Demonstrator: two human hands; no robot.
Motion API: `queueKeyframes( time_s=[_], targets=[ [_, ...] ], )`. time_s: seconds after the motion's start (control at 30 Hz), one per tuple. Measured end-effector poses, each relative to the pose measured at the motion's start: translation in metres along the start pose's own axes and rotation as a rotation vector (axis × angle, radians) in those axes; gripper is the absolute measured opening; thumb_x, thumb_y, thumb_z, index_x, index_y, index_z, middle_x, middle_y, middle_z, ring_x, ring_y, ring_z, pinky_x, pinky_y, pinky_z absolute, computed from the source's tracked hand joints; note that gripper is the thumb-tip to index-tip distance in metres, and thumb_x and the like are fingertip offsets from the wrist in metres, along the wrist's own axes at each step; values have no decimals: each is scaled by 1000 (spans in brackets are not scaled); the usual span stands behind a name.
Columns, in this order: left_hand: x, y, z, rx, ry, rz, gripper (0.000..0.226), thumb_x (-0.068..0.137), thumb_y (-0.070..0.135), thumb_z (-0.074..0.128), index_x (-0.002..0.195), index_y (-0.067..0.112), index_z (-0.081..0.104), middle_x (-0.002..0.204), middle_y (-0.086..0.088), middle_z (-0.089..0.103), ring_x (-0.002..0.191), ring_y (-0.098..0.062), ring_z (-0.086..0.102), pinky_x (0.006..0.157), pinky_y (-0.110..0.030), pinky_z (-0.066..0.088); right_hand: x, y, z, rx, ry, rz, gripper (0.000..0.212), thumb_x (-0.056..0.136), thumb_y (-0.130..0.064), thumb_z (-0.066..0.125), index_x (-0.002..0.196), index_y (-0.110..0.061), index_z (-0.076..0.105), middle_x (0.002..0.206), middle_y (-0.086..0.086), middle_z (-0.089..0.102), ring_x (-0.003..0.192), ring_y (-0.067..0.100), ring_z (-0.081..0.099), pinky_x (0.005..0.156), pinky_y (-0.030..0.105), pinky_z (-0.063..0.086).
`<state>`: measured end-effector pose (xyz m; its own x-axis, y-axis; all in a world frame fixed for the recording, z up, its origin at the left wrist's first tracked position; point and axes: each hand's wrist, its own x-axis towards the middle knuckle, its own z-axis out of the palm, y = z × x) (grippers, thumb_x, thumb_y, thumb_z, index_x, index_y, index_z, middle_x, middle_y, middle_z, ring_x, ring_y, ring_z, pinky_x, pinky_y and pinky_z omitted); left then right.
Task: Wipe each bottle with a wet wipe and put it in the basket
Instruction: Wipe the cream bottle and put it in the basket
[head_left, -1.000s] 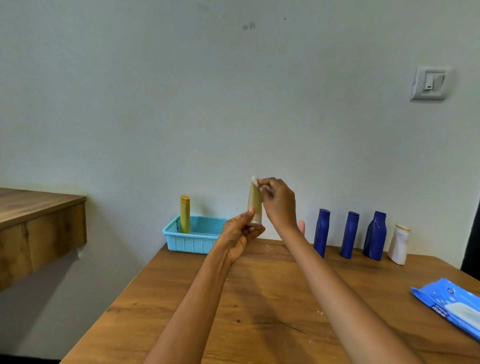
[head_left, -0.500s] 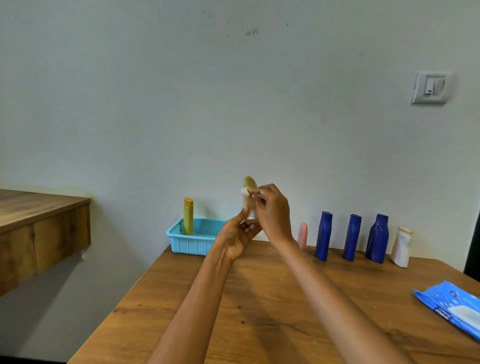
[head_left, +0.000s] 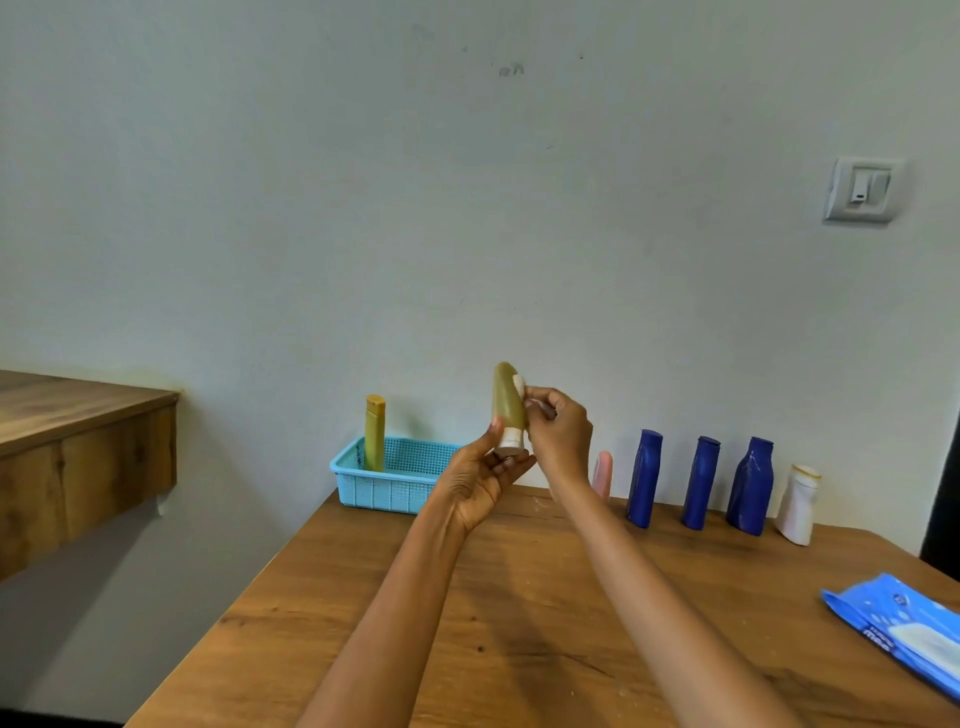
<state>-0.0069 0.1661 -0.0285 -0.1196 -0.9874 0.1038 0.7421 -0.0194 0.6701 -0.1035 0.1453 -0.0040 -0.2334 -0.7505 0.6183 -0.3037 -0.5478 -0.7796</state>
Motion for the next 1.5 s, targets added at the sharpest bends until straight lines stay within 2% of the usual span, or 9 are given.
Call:
queueKeyframes(
  time_s=[0.17, 0.27, 0.43, 0.7, 0.9, 1.07, 1.17, 1.3, 1.5],
  targets=[
    [-1, 8, -8, -21, -32, 29, 27, 93, 22, 53, 96, -4, 60, 73, -15, 69, 66, -21, 70, 70, -33, 59, -20, -4, -5, 60, -121, 24, 17, 87, -8, 57, 96, -11, 71, 89, -1, 70, 79, 6, 63, 66, 16, 51],
    [-3, 5, -4, -1, 2, 25, 27, 93, 21, 54, 94, -5, 57, 75, -16, 61, 68, -22, 64, 72, -36, 58, -10, -9, -6, 72, -7, 22, 19, 89, -8, 52, 97, -12, 70, 90, 1, 69, 76, 11, 61, 60, 14, 47],
    [-6, -1, -2, 33, 9, -17, 27, 91, 20, 57, 95, -6, 54, 81, -18, 55, 75, -26, 58, 66, -37, 59, 19, -17, -2, 17, -17, 79, 32, 95, -6, 45, 121, -13, 62, 122, 4, 62, 111, 20, 58, 93, 35, 51],
    [0, 3, -1, 135, -25, 16, 24, 89, 18, 59, 95, -5, 60, 79, -18, 63, 72, -25, 64, 61, -31, 59, 1, -12, -2, -330, -49, -318, 40, 94, 0, 44, 129, -15, 56, 119, 7, 56, 109, 18, 55, 79, 16, 44],
    [-1, 3, -6, 131, -10, 40, 18, 88, 15, 60, 94, -1, 63, 73, -11, 68, 61, -17, 68, 56, -26, 56, -28, 9, -9, -296, -90, -421, 36, 91, 1, 52, 123, -14, 62, 111, 4, 60, 100, 12, 58, 77, 1, 40],
    [5, 2, -7, 173, 58, 109, 19, 84, 15, 66, 96, 0, 65, 70, -9, 66, 67, -19, 65, 76, -34, 58, -33, 2, -15, -41, -34, -211, 21, 91, -6, 55, 99, -14, 72, 101, 0, 69, 89, 7, 62, 69, 7, 46],
    [6, -1, -4, 234, 75, 127, 32, 82, 12, 68, 111, 1, 58, 77, -9, 64, 69, -20, 60, 72, -33, 58, -31, 1, -17, 165, 103, -1, 22, 94, -12, 52, 108, -15, 69, 107, -6, 66, 96, 5, 59, 70, 8, 49],
    [9, -6, -3, 499, 101, 269, 47, 76, 13, 76, 118, 7, 56, 102, -17, 65, 84, -22, 67, 69, -27, 58, -28, 7, -12, 250, 8, 101, 29, 92, -24, 58, 119, -15, 62, 118, 0, 64, 109, 13, 59, 80, 17, 52],
    [8, -7, -1, 924, 63, 491, 47, 75, 15, 77, 116, 21, 55, 94, 14, 60, 78, 1, 62, 65, -11, 47, -23, 11, -20, 336, 57, 201, 31, 89, -24, 62, 118, -13, 63, 115, 3, 65, 106, 17, 60, 88, 32, 54]
  ],
)
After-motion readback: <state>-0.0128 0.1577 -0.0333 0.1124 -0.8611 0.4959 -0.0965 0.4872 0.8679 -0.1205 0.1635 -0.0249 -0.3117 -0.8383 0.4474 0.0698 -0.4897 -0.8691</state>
